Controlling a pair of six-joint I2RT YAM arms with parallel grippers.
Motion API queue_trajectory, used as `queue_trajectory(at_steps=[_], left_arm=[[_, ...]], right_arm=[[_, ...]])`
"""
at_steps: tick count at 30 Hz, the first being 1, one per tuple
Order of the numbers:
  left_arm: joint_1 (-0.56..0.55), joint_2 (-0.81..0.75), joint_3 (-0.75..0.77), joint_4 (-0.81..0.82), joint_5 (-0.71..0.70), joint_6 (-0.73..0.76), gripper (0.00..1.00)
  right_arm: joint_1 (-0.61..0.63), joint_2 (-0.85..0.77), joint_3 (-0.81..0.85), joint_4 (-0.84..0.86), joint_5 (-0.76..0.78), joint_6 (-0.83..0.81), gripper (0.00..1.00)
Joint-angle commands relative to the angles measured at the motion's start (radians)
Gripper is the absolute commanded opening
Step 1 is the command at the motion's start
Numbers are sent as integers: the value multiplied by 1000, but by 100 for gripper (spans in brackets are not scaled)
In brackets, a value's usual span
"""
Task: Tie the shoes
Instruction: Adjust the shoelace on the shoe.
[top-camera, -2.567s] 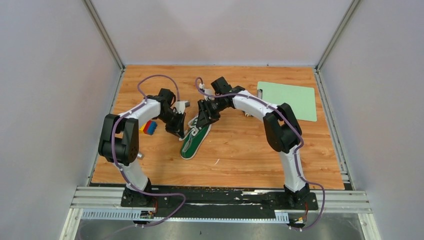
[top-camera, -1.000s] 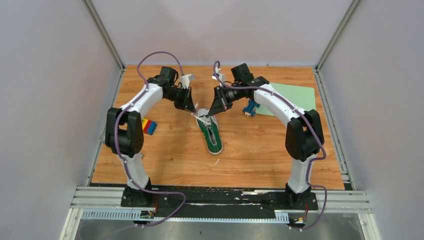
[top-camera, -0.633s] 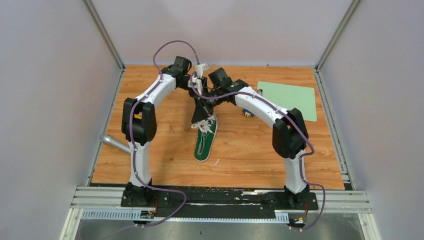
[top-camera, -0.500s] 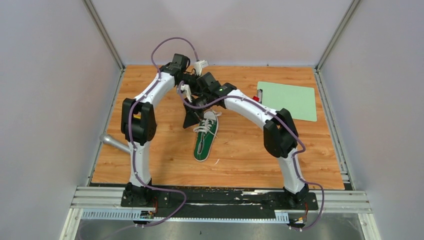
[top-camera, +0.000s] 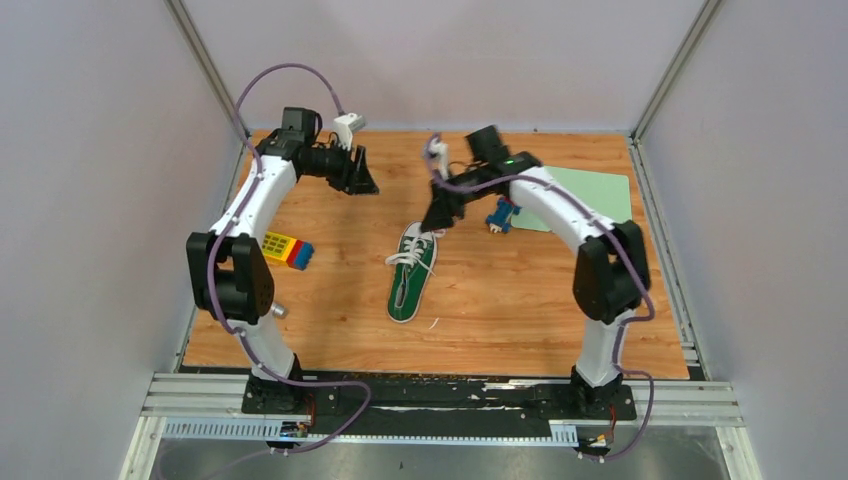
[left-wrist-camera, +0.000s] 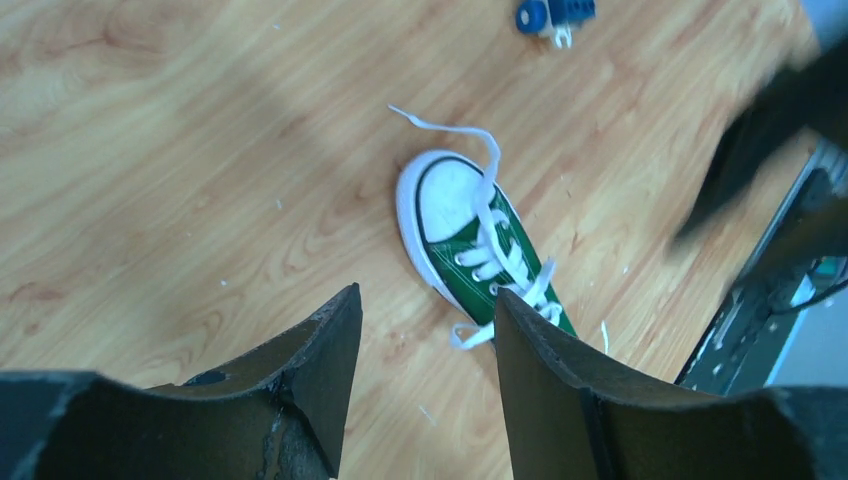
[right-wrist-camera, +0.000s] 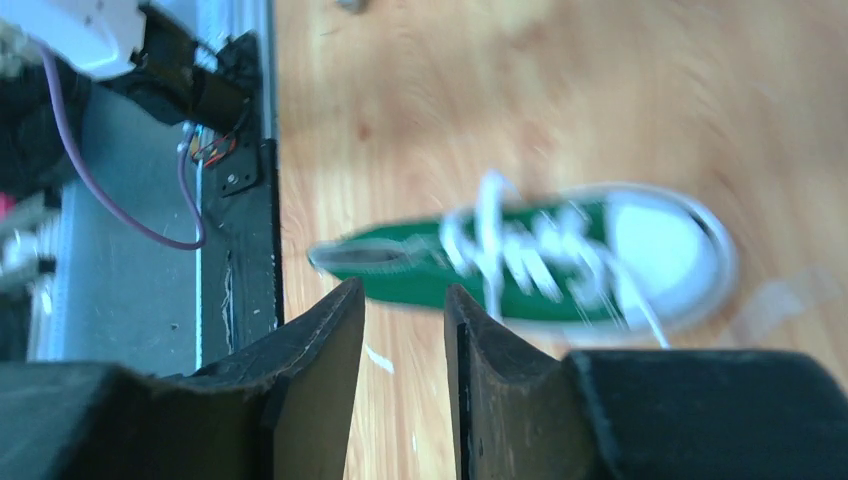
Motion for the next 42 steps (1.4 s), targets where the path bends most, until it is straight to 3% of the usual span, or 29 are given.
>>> queue_trajectory(at_steps=[1, 3, 8, 14, 25, 27, 29, 34, 38, 42], left_arm=[[-107, -124, -111, 12, 17, 272, 59], [-209, -139, -117, -85, -41, 445, 59], [-480, -112, -107, -152, -261, 762, 60], [-616, 16, -63, -227, -451, 948, 60], [-660, 175, -42, -265, -586, 998, 54], [-661, 189, -43, -262, -592, 1000, 48], [-662, 204, -23, -270, -591, 980, 31], [-660, 169, 67, -337, -519, 924, 3], [-621, 71, 80, -330, -470, 837, 0], [-504, -25, 43, -272, -377, 635, 0]], right_arm=[[-226, -177, -146, 0, -96, 177, 37], [-309, -178, -203, 5, -63, 256, 39], [-405, -168, -229, 3, 13, 314, 42], [-425, -170, -199, 11, 11, 376, 45], [-461, -190, -261, 13, 6, 393, 45], [-463, -188, -266, 13, 8, 393, 45], [-463, -179, -268, 16, 15, 392, 45], [-429, -100, -227, 34, 47, 344, 44], [-340, 25, -89, -43, 70, 118, 42], [-306, 161, 68, -79, 153, 219, 45]])
